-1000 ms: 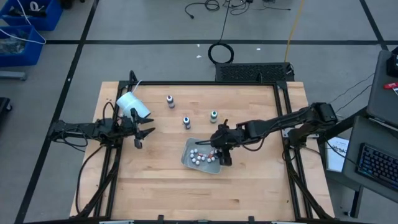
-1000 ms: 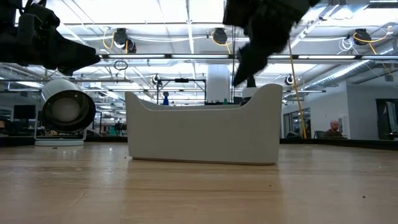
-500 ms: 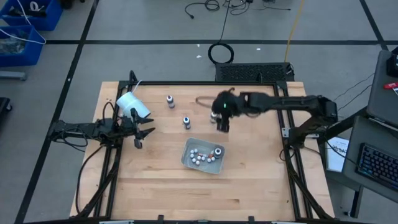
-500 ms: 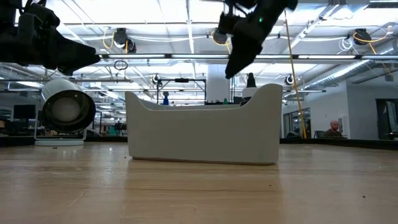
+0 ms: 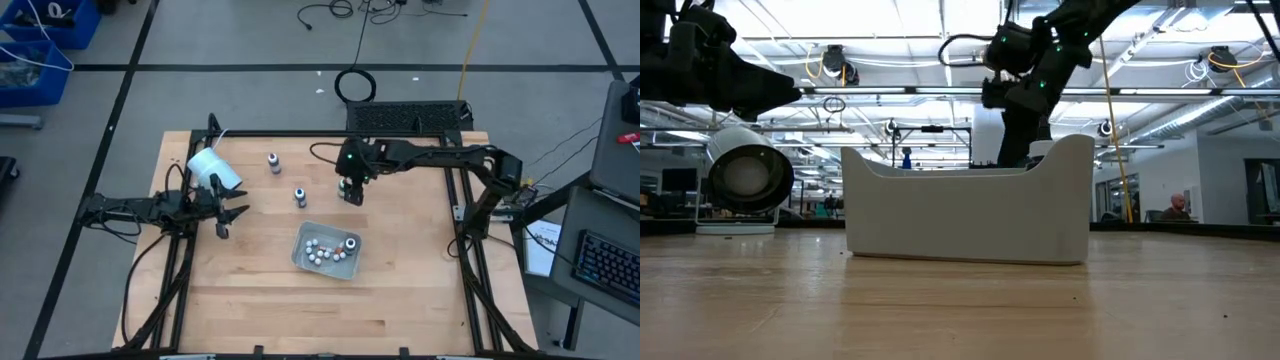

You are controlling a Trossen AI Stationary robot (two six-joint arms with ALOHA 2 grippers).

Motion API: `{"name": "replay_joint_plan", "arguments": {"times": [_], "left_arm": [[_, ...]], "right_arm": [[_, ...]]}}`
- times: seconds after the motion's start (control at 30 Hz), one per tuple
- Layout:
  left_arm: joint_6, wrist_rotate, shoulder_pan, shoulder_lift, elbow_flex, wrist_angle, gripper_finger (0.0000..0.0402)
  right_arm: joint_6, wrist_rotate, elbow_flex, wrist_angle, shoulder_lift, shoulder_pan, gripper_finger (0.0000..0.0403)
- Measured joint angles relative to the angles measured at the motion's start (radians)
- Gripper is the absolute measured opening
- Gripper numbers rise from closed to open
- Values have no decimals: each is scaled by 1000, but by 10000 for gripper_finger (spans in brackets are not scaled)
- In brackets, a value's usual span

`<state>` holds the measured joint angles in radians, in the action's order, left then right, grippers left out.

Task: Pick & Place food coloring
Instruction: Put the green food coloring bottle into the bin

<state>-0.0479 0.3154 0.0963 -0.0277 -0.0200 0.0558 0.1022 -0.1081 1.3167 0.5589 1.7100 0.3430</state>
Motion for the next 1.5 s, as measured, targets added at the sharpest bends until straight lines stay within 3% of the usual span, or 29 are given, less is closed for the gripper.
{"name": "replay_joint_plan", "arguments": {"times": [0.23, 0.57, 0.7, 0.9, 1.1, 1.33, 1.5], "left_arm": [[0, 0, 0, 0, 0, 0, 196], [1, 0, 0, 0, 0, 0, 196], [1, 0, 0, 0, 0, 0, 196], [1, 0, 0, 0, 0, 0, 196], [1, 0, 0, 0, 0, 0, 196], [1, 0, 0, 0, 0, 0, 196], [1, 0, 0, 0, 0, 0, 196]], "right_arm": [[15, 0, 1, -17, 67, -4, 224], [11, 2, 1, -16, 65, -4, 218], [4, 4, 1, -21, 67, 4, 188], [6, 6, 0, -32, 68, 10, 113], [13, 7, 0, -32, 65, 3, 109], [6, 6, 12, -32, -71, -74, 109], [-28, 7, 38, -61, -202, -192, 109]]}}
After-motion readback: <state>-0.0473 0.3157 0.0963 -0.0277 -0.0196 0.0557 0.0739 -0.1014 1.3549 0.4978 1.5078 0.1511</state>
